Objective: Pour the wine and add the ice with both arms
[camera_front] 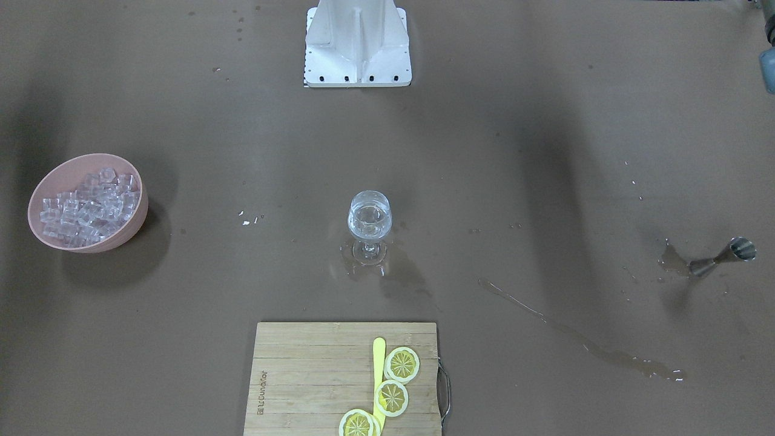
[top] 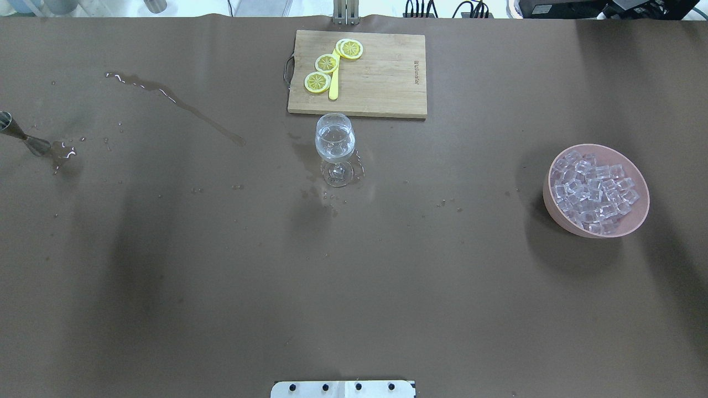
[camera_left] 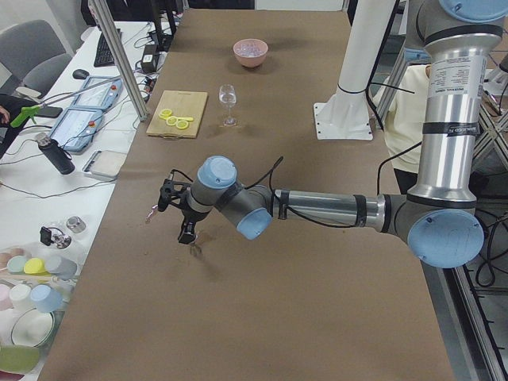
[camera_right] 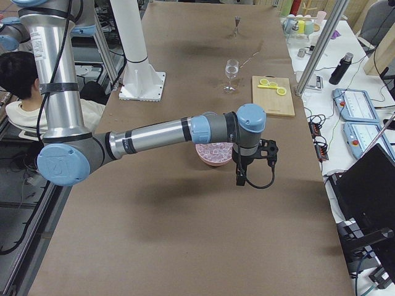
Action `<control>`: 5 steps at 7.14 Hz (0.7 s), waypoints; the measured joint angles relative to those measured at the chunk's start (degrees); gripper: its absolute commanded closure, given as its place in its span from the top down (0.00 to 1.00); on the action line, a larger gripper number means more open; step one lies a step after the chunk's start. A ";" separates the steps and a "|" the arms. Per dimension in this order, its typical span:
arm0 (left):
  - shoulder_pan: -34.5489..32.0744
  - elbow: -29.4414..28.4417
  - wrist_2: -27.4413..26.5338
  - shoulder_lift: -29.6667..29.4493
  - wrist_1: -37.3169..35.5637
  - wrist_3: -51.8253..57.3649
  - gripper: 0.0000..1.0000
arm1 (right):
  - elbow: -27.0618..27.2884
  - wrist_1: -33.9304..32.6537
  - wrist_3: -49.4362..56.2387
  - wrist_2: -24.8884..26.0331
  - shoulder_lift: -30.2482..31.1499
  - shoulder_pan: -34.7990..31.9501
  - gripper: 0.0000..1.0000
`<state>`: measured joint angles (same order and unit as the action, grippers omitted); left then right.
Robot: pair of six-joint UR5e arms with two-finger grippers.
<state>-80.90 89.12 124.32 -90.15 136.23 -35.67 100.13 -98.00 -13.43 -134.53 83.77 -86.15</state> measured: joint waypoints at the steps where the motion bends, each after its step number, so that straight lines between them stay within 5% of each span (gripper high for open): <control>1: 1.26 -3.25 -2.27 0.47 7.20 -2.55 0.98 | 1.34 0.22 -3.49 -0.01 0.07 2.15 1.00; 5: 12.00 -10.97 -17.10 0.75 25.86 -13.41 0.98 | 5.55 0.64 -15.80 0.86 -0.51 10.60 1.00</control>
<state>-68.91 78.15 107.21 -89.40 162.10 -49.08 105.69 -97.37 -29.24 -133.67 83.26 -75.55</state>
